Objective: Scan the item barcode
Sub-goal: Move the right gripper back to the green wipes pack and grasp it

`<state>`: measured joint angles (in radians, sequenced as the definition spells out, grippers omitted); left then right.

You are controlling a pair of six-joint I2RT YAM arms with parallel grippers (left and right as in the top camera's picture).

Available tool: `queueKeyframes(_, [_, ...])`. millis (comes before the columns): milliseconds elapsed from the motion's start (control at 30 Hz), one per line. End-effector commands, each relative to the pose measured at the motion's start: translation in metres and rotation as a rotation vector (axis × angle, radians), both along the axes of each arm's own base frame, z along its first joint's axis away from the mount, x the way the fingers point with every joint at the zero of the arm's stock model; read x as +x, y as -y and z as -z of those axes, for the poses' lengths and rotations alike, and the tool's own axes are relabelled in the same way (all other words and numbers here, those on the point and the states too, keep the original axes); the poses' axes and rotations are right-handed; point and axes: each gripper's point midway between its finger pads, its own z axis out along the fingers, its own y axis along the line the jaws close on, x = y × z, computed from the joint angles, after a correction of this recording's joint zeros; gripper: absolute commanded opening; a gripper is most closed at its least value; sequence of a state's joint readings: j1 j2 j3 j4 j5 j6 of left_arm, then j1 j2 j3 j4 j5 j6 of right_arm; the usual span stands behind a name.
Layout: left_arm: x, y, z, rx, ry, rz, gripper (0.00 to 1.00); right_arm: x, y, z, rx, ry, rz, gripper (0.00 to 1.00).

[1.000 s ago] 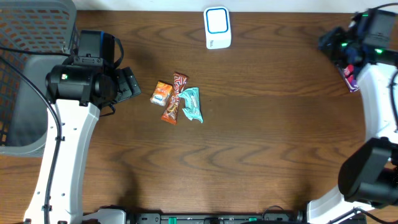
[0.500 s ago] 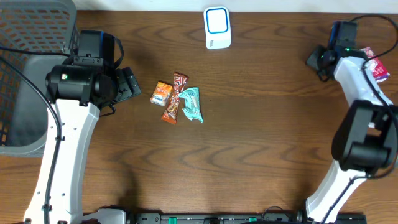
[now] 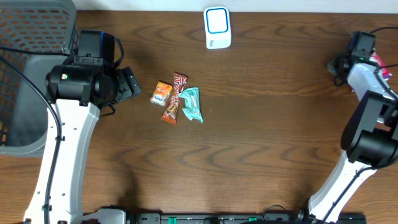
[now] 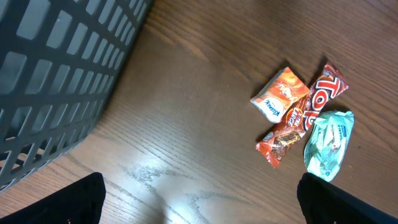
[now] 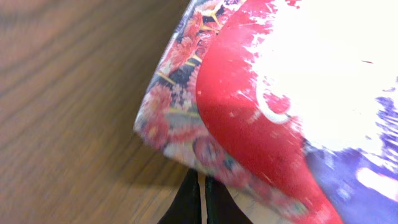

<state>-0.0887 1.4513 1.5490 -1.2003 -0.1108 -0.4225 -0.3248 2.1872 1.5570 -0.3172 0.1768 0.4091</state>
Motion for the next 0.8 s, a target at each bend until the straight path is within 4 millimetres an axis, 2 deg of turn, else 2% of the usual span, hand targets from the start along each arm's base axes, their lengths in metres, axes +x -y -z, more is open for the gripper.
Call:
queueKeyframes(0, [0.0, -0.001, 0.0, 0.002, -0.001, -0.012, 0.98, -0.005, 0.021, 0.003, -0.028, 0.001, 0.034, 0.04])
queueKeyframes(100, [0.0, -0.001, 0.0, 0.002, -0.001, -0.012, 0.98, 0.0, 0.029, -0.003, -0.036, 0.038, 0.043, 0.07])
queueKeyframes(200, [0.0, -0.001, 0.0, 0.002, -0.001, -0.012, 0.98, 0.009, 0.033, -0.018, -0.049, 0.073, 0.044, 0.11])
queueKeyframes(333, [0.0, -0.001, 0.0, 0.002, -0.001, -0.012, 0.98, 0.021, 0.034, -0.054, -0.06, 0.119, 0.037, 0.1])
queueKeyframes(433, [0.0, -0.001, 0.0, 0.002, -0.001, -0.012, 0.98, 0.033, 0.02, -0.086, -0.02, 0.163, -0.018, 0.06])
queueKeyframes(500, [0.0, -0.001, 0.0, 0.002, -0.001, -0.012, 0.98, 0.041, 0.0, -0.107, 0.029, 0.194, -0.089, 0.06])
queueKeyframes(600, [0.0, -0.001, 0.0, 0.002, -0.001, -0.012, 0.98, 0.05, -0.047, -0.132, 0.127, 0.238, -0.248, 0.14])
queueKeyframes(633, [0.0, -0.001, 0.0, 0.002, -0.001, -0.012, 0.98, 0.051, -0.063, -0.136, 0.162, 0.25, -0.294, 0.18])
queueKeyframes(733, [0.0, -0.001, 0.0, 0.002, -0.001, -0.012, 0.98, 0.052, -0.124, -0.142, 0.315, 0.261, -0.458, 0.41])
queueKeyframes(767, [0.0, -0.001, 0.0, 0.002, -0.001, -0.012, 0.98, 0.05, -0.145, -0.142, 0.372, 0.257, -0.513, 0.43])
